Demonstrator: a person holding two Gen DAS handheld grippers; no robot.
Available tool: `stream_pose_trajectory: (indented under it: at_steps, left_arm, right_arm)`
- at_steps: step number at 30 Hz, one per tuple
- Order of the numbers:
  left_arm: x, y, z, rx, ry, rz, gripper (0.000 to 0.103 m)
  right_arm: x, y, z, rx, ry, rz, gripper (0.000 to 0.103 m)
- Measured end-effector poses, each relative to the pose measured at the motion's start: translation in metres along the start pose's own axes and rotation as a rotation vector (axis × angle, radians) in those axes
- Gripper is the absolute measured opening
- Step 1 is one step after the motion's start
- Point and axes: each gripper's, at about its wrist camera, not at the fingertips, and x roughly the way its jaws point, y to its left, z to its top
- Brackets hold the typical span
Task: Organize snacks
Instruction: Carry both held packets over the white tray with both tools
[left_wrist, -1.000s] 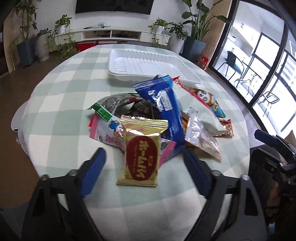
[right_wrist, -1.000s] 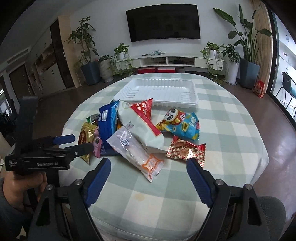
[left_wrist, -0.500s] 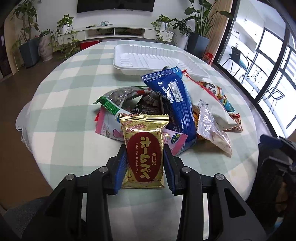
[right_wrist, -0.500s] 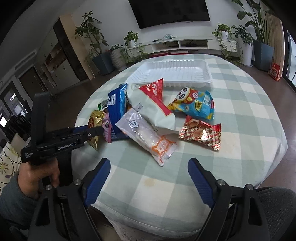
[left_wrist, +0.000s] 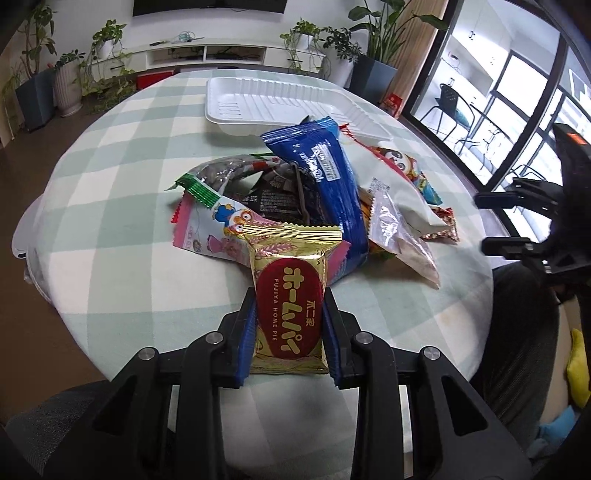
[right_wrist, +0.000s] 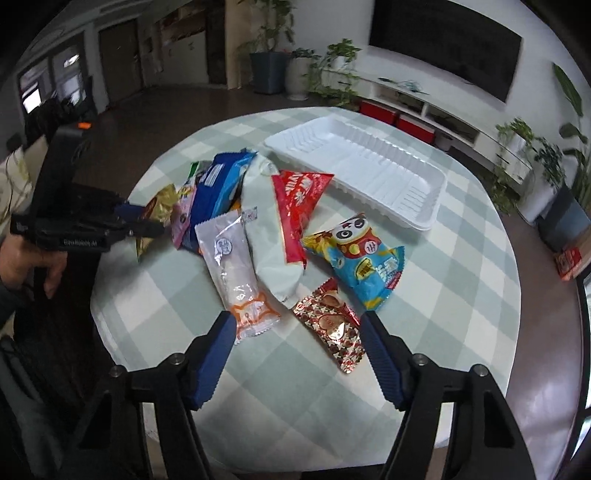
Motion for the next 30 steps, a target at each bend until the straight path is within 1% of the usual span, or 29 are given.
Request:
stream_pose_trajectory:
  at_steps: [1,2,5,6,11,15,17,19,20,21,23,28,30]
  left_arm:
    - [-0.001,-0.001,0.000,0.004,0.004,-0.006,0.029]
    - [-0.002,-0.001,0.000,0.009,0.007,-0.013,0.029]
    - [-0.006,-0.001,-0.002,0.010,0.015,-0.029,0.029]
    - [-0.007,0.000,-0.003,0.009,0.019,-0.034,0.029]
    - [-0.005,-0.001,-0.006,0.023,0.051,-0.044,0.029]
    - [-0.001,-0.001,-0.008,0.027,0.063,-0.056,0.029]
    - [0.000,-0.002,-0.009,0.028,0.066,-0.058,0.029]
    - [0.000,-0.001,-0.009,0.028,0.067,-0.061,0.029]
    - [0.000,-0.001,-0.009,0.028,0.068,-0.061,0.029]
    - [0.000,-0.001,-0.009,0.027,0.068,-0.062,0.029]
    - [0.001,-0.001,-0.009,0.029,0.069,-0.063,0.029]
    - [0.000,-0.001,-0.010,0.030,0.065,-0.070,0.029]
    - [-0.001,0.000,-0.011,0.030,0.061,-0.071,0.029]
  right_arm:
    - [0.008,-0.003,0.001,-0.040,0.023,0.023,0.060]
    - [0.014,-0.006,0.001,-0.065,0.041,0.025,0.058]
    - [0.031,-0.015,0.003,-0.137,0.086,0.001,0.055]
    - [0.035,-0.018,0.003,-0.150,0.093,0.005,0.054]
    - [0.050,-0.026,0.005,-0.192,0.139,0.038,0.054]
    - [0.067,-0.024,0.002,-0.230,0.188,0.021,0.053]
    - [0.068,-0.026,0.002,-0.231,0.179,0.031,0.053]
    - [0.069,-0.027,0.002,-0.220,0.188,0.050,0.050]
    - [0.069,-0.027,0.002,-0.216,0.191,0.063,0.044]
    - [0.069,-0.027,0.002,-0.209,0.196,0.074,0.035]
    - [0.069,-0.025,0.002,-0.204,0.201,0.075,0.032]
    - [0.067,-0.023,0.001,-0.153,0.201,0.056,0.030]
    - [0.063,-0.021,0.002,-0.133,0.194,0.042,0.027]
